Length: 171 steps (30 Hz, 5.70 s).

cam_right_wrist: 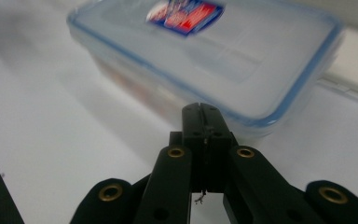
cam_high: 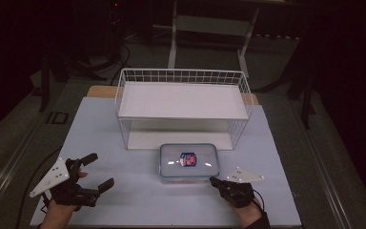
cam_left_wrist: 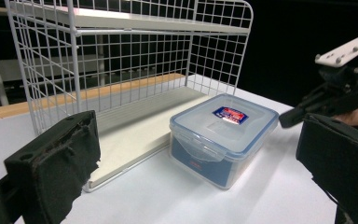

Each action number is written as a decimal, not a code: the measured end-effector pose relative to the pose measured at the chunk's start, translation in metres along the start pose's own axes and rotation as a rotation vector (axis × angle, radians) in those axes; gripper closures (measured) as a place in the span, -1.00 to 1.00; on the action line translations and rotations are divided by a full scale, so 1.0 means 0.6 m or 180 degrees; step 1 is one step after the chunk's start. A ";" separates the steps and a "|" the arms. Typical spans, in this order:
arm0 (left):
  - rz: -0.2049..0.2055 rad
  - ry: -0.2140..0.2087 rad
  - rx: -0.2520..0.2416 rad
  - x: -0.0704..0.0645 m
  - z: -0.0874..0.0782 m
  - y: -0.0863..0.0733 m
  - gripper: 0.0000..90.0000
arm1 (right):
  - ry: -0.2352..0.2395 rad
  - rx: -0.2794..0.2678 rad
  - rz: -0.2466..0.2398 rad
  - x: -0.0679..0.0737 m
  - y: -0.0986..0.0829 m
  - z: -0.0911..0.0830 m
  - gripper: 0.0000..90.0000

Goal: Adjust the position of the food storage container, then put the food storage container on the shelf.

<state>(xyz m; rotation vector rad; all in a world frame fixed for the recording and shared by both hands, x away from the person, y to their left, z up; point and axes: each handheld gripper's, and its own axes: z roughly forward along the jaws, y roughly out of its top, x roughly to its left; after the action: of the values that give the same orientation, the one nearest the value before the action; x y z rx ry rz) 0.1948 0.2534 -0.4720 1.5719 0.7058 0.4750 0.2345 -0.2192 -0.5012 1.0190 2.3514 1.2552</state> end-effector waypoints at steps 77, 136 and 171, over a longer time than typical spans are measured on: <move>-0.0147 -0.0387 0.0744 -0.025 0.155 0.059 -1.00 | 0.0003 -0.0635 -0.0161 -0.034 0.074 -0.028 -0.59; -0.2384 -0.0975 0.1708 0.073 0.272 -0.047 0.22 | 0.0281 -0.0217 0.0712 -0.075 0.049 0.009 -0.63; -0.1777 -0.0931 0.1607 0.012 0.240 -0.030 0.29 | 0.1193 0.0233 0.1330 -0.125 0.027 0.028 0.09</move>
<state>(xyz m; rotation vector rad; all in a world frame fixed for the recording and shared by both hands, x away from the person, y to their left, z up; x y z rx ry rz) 0.2936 0.1536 -0.5089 1.7594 1.0386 -0.3683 0.3042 -0.2554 -0.5033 1.4673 2.5552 1.6416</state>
